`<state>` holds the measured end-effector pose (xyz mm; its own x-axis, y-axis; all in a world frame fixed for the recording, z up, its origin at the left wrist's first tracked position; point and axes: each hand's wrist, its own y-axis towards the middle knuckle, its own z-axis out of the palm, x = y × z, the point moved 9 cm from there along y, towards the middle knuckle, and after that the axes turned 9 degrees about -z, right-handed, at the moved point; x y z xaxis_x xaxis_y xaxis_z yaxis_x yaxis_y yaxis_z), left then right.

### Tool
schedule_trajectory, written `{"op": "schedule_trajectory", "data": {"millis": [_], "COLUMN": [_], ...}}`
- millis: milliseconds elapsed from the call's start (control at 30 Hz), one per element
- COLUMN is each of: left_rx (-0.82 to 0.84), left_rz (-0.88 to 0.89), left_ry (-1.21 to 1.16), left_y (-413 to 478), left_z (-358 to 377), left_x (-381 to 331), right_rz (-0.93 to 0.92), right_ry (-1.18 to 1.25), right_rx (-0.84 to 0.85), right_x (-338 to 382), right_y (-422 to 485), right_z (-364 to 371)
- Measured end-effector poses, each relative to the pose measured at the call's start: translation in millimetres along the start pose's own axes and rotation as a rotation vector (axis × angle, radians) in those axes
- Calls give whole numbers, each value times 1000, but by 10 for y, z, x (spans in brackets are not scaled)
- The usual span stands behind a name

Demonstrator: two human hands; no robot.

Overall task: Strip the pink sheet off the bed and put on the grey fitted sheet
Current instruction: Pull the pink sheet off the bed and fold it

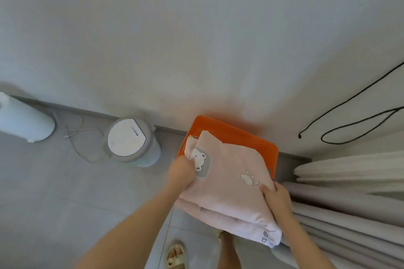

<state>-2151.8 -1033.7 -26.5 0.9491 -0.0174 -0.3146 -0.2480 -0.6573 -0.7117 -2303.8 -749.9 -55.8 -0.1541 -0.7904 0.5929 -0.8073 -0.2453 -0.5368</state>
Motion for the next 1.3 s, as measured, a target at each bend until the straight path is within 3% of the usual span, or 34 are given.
{"op": "schedule_trajectory", "data": {"millis": [100, 233, 400, 567, 733, 1000, 1133, 1300], "left_rx": [-12, -13, -98, -34, -12, -120, -273, -488], "left_rz": [-21, -86, -155, -149, -202, -255, -343, -396], "left_ry": [85, 15, 8, 25, -119, -387, -671, -1007], "left_y": [463, 1018, 1420, 1409, 1095, 11, -934, -2703], "left_z": [201, 479, 633, 718, 460, -684, -1290, -1457], "left_x": [-211, -290, -105, 18, 61, 587, 1438, 2920], "right_rz": [40, 106, 136, 54, -164, -467, -647, -1101], "right_ry": [-14, -93, -269, -365, -400, -376, -497, -714], "right_rx": [60, 124, 283, 349, 427, 662, 787, 1000], "right_x": [-139, -403, -514, -305, 416, 1988, 2462, 2648], "right_y": [597, 1247, 1559, 1493, 1245, -88, -1086, -3083], "right_z": [229, 515, 799, 921, 1021, 1255, 1516, 1892]}}
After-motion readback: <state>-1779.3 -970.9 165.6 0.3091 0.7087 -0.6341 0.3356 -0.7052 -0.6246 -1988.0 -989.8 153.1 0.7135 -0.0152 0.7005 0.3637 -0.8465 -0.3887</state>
